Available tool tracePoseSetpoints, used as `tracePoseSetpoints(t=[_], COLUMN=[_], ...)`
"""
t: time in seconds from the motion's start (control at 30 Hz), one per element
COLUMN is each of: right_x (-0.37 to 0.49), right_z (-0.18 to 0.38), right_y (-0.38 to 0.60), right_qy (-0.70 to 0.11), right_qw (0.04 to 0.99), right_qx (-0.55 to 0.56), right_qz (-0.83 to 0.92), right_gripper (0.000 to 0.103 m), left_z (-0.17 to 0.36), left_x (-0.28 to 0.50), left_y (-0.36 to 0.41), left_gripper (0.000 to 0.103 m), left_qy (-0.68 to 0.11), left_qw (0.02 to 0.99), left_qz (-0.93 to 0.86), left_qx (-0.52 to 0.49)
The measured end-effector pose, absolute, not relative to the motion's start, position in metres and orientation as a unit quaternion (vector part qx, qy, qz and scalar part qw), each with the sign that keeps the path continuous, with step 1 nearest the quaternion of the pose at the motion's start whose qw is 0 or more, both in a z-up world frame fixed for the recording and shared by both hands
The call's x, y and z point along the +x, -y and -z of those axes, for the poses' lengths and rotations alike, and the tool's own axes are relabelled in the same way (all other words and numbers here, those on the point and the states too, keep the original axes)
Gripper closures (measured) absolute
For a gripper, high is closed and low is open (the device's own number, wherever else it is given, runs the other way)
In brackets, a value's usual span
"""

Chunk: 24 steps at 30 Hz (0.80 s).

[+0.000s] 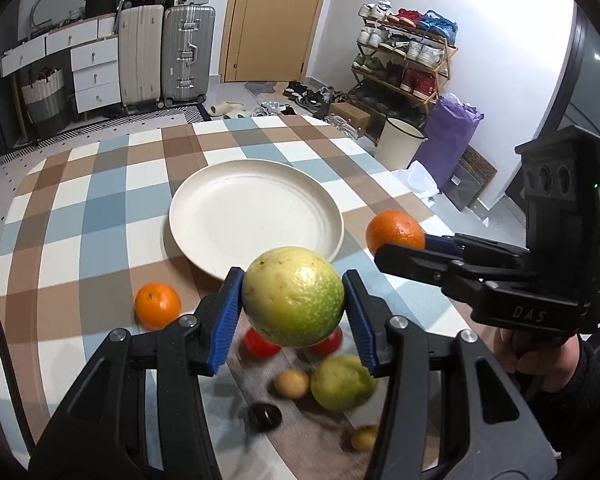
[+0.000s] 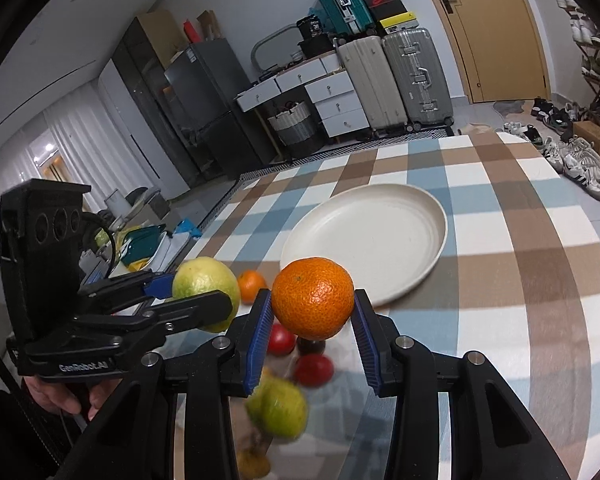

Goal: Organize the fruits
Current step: 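Carry both fruits over the plate and release them onto it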

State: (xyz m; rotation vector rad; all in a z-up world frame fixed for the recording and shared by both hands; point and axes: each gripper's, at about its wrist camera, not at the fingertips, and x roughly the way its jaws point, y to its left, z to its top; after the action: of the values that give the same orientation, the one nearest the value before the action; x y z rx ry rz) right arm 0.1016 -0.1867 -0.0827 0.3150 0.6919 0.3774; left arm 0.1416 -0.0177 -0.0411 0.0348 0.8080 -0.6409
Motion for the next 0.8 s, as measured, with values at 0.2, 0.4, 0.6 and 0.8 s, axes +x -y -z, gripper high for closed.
tracePoseSetpoints(t=[0.2,0.4,0.6,0.8], right_x=[0.131,0.162,0.186,0.202], right_z=[0.089,0.102,0.116,0.131], right_y=[0.192,0.196,0.193,0.195], right_qy=[-0.347,-0.373,-0.39,-0.409], right_qw=[0.904,0.892,0.888,0.879], right_qx=[0.171,0.191,0.184,0.189], right_qz=[-0.18,-0.17,-0.16,-0.155], right_gripper=[0.063,0.063,0.063,0.063], left_z=[0.045,0.049,0.064,0.088], left_x=[0.175,0.202,0.23,0.249], left_y=[0.022,0.028,0.039,0.041], left_gripper=[0.056,0.056,0.056,0.056], left_qy=[-0.39,-0.385,-0.398,-0.416], left_qw=[0.872,0.876,0.871,0.862], left_qz=[0.296,0.29,0.287,0.288], left_qx=[0.013,0.006,0.007,-0.006])
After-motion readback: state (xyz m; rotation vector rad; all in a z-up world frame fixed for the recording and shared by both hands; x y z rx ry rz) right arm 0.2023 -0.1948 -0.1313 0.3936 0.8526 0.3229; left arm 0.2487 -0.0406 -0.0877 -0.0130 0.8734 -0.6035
